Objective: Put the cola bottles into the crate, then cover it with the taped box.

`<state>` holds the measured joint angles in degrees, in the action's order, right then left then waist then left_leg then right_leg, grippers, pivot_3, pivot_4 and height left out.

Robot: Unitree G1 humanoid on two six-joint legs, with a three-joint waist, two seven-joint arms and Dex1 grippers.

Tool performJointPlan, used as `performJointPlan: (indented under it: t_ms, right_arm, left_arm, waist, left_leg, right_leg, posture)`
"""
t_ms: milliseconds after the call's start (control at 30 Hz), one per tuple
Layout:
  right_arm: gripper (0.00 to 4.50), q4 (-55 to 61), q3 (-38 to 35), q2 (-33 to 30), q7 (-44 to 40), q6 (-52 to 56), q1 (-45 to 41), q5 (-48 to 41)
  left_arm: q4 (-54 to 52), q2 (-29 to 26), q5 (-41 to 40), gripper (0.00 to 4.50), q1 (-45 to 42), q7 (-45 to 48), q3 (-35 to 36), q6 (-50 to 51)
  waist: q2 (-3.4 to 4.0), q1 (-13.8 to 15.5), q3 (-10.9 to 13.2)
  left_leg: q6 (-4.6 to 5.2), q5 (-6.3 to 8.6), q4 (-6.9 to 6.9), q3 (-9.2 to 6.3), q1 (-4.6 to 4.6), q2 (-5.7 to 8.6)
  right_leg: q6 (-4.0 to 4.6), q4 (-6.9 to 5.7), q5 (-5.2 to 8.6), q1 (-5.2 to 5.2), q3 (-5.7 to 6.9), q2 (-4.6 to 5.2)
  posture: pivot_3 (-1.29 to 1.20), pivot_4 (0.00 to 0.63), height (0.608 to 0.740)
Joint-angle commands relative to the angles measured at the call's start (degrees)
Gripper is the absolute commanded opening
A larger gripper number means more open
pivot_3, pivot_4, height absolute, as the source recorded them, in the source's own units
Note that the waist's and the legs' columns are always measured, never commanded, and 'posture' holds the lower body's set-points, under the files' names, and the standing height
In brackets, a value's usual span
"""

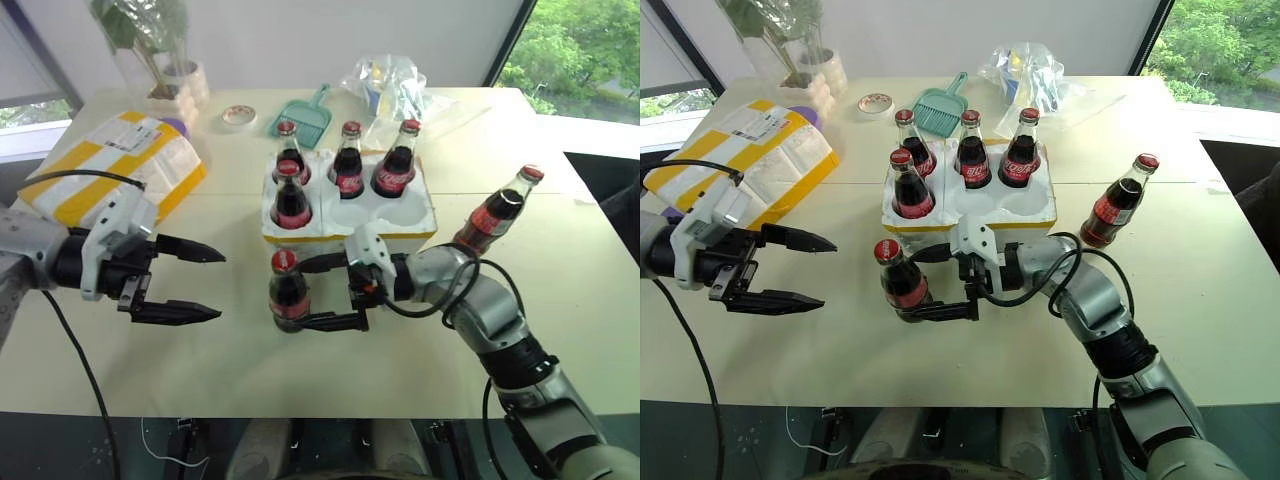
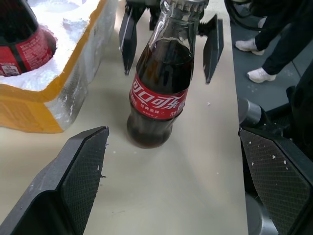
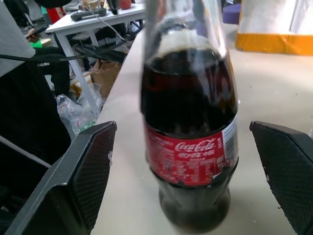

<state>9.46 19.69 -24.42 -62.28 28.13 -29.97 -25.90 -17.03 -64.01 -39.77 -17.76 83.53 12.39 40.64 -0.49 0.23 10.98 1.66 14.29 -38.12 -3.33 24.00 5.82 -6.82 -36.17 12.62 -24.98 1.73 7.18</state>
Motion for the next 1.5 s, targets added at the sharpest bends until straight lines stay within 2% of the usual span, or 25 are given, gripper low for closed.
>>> performJointPlan:
  t_ms: [33,267,367,433,667,767,900,1067,1167,1400,1500]
  right_arm:
    - [4.5,-0.7,0.2,2.2,0.5,-0.4,-1.5,0.4]
    - [4.5,-4.5,0.6,6.5,0.6,2.4,-2.4,0.1]
    - [3.63,-4.2,0.4,6.9,0.2,4.0,-2.3,-0.4]
    - [2.79,-3.2,-0.2,6.5,-0.1,5.7,-2.2,-1.2]
    - [2.79,4.1,-10.0,2.0,0.1,17.0,-5.3,-12.8]
    - [2.79,6.4,-17.7,-2.9,-0.3,24.0,-9.3,-21.1]
    - [2.79,1.1,-26.6,-6.1,2.8,28.6,-18.1,-28.0]
    - [2.79,-8.4,-27.2,-6.5,6.3,22.8,-25.8,-20.9]
    - [2.79,-13.8,-21.4,-6.1,7.8,16.0,-26.3,-11.4]
    - [2.79,-21.9,-15.2,-2.1,10.5,3.4,-25.7,1.1]
    - [2.79,-24.5,-14.0,-0.9,11.3,0.4,-24.0,3.9]
  left_arm:
    - [0.1,-1.0,-0.3,4.46,-1.3,0.0,0.5,-1.0]
    - [1.9,-1.0,0.1,4.46,-2.9,0.0,-0.3,-1.6]
    - [2.5,-0.8,0.2,4.5,-3.7,-0.1,-0.8,-1.8]
    - [2.9,-0.8,0.2,4.5,-4.3,-0.2,-1.0,-1.8]
    - [4.7,-0.2,1.3,4.5,-5.6,-0.1,-2.5,-3.5]
    - [5.0,0.1,1.6,4.5,-6.1,-0.2,-2.9,-3.9]
    - [5.6,0.9,1.6,4.5,-7.1,-0.3,-3.4,-4.2]
    - [6.5,1.8,2.1,4.5,-8.2,-0.5,-4.3,-5.1]
    - [7.0,2.4,2.4,4.5,-9.0,-0.6,-4.7,-5.4]
    - [7.5,2.8,2.8,4.5,-9.9,-0.5,-4.8,-5.7]
    - [7.3,2.6,2.7,4.5,-10.1,-0.5,-4.5,-5.3]
  waist:
    - [0.0,0.0,0.0]
    - [0.0,-0.2,0.0]
    - [0.0,-0.3,0.0]
    - [-0.01,-0.6,0.0]
    - [-0.02,-0.9,0.0]
    - [0.07,-0.9,0.1]
    - [0.06,-0.9,0.1]
    - [0.04,-1.0,0.0]
    - [0.04,-1.1,0.0]
    - [0.06,-1.2,0.1]
    - [0.04,-1.2,0.0]
  left_leg:
    - [-0.02,-0.01,0.0,0.0,0.0,-0.02]
    - [-0.04,-0.01,0.01,0.0,0.0,-0.11]
    - [-0.07,-0.03,0.02,0.0,0.0,-0.13]
    - [-0.06,-0.02,0.02,0.0,0.0,-0.13]
    - [-0.07,-0.02,0.09,-0.02,0.05,-0.15]
    - [-0.07,-0.02,0.09,-0.01,0.07,-0.15]
    - [-0.07,-0.02,0.1,0.0,0.08,-0.2]
    - [-0.1,-0.02,0.17,0.03,0.08,-0.29]
    - [-0.11,-0.02,0.18,0.08,0.09,-0.28]
    - [-0.55,-0.29,0.18,0.09,0.45,-0.3]
    - [-0.55,-0.29,0.15,0.1,0.43,-0.3]
  right_leg:
    - [0.0,0.0,0.0,-0.01,0.0,-0.02]
    - [0.05,0.0,-0.03,-0.04,0.0,-0.12]
    - [0.06,0.0,-0.04,-0.14,-0.01,-0.14]
    - [0.06,0.0,-0.04,-0.13,-0.02,-0.14]
    - [0.07,0.0,-0.04,-0.12,-0.04,-0.16]
    - [0.09,0.01,-0.06,-0.05,-0.04,-0.16]
    - [0.1,0.01,-0.06,-0.07,-0.04,-0.17]
    - [0.12,0.03,-0.07,-0.09,-0.05,-0.24]
    - [0.13,0.02,-0.07,-0.12,-0.06,-0.24]
    - [0.18,-0.05,-0.11,-0.49,-0.07,-0.27]
    - [0.17,-0.02,-0.11,-0.43,-0.06,-0.28]
  posture:
    - [0.0,0.15,0.738]
    - [0.0,0.15,0.738]
    - [0.0,0.15,0.738]
    - [0.0,0.15,0.738]
    - [0.0,0.15,0.738]
    - [0.0,0.15,0.738]
    - [0.0,0.15,0.738]
    - [0.0,0.15,0.738]
    - [0.0,0.15,0.738]
    - [0.0,0.15,0.738]
    - [0.0,0.15,0.738]
